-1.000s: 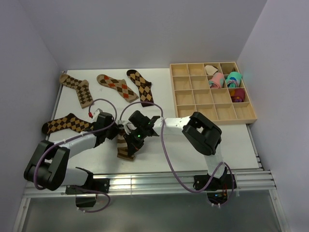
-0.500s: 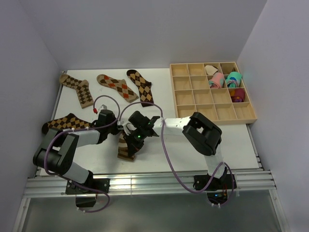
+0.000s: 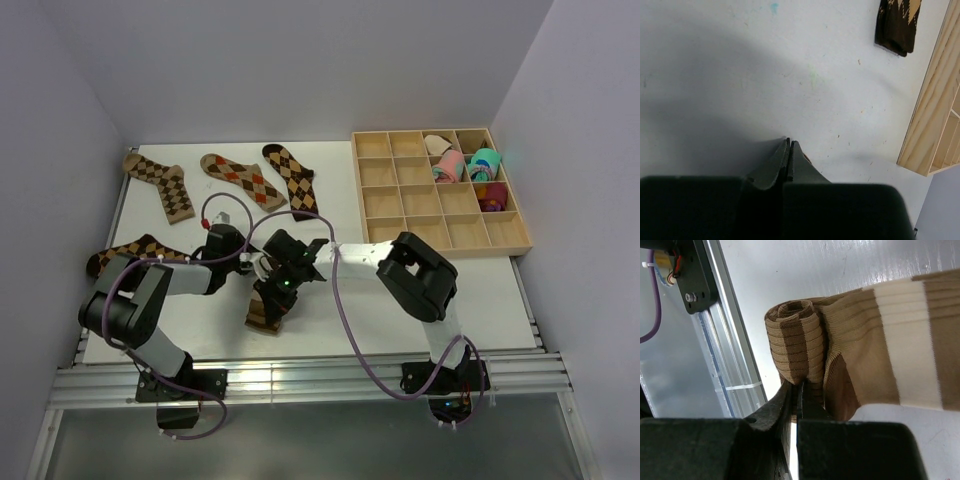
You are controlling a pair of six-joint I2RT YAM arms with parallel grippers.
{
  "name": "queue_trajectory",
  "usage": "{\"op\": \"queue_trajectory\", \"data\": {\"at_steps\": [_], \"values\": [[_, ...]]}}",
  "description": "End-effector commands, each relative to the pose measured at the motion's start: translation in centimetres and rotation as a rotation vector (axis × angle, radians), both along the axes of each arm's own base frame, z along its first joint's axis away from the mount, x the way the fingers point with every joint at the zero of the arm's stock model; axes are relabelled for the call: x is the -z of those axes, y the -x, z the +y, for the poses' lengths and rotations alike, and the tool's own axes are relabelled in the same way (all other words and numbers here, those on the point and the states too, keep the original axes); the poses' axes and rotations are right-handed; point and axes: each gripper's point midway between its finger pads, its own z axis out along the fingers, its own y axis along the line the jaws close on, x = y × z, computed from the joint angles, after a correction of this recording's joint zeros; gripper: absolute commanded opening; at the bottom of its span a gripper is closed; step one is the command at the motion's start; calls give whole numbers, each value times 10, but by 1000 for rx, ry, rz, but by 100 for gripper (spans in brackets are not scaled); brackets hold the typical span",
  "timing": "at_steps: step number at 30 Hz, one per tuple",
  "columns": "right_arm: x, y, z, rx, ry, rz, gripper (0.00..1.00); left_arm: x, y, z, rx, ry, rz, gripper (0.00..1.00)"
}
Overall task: Roll the socks
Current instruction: Roll the sock at the center of the board.
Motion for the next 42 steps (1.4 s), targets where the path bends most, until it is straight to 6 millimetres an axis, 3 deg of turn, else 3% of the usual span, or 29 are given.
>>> {"op": "queue_trajectory", "data": {"at_steps": [1, 7, 11, 19, 26, 33, 35, 38, 39, 41, 42], "values": [[3, 12, 5, -52, 7, 26, 0, -5, -14, -6, 27, -14, -58, 0], [29, 10, -2, -7, 67, 81, 0, 1, -15, 2, -6, -44, -36, 1], [41, 9, -9, 14, 123, 101, 0, -4, -16, 13, -51, -73, -24, 16], [53, 4, -10, 40, 168, 105, 0, -23, -31, 42, -190, -146, -15, 36], [62, 2, -12, 53, 203, 108, 0, -37, -28, 87, -362, -232, 59, 80], [64, 0, -11, 62, 208, 107, 0, -49, -3, 129, -486, -256, 107, 90], [64, 0, -11, 67, 210, 105, 0, -44, 9, 139, -513, -267, 146, 91], [66, -2, -10, 80, 219, 107, 0, -41, 29, 144, -524, -246, 181, 89], [67, -3, -9, 84, 220, 106, 0, -50, 32, 142, -524, -214, 156, 88], [67, -6, -9, 98, 225, 108, 0, -42, 54, 137, -495, -185, 189, 88], [68, -6, -9, 101, 227, 111, 0, -53, 59, 135, -490, -153, 152, 88]]}}
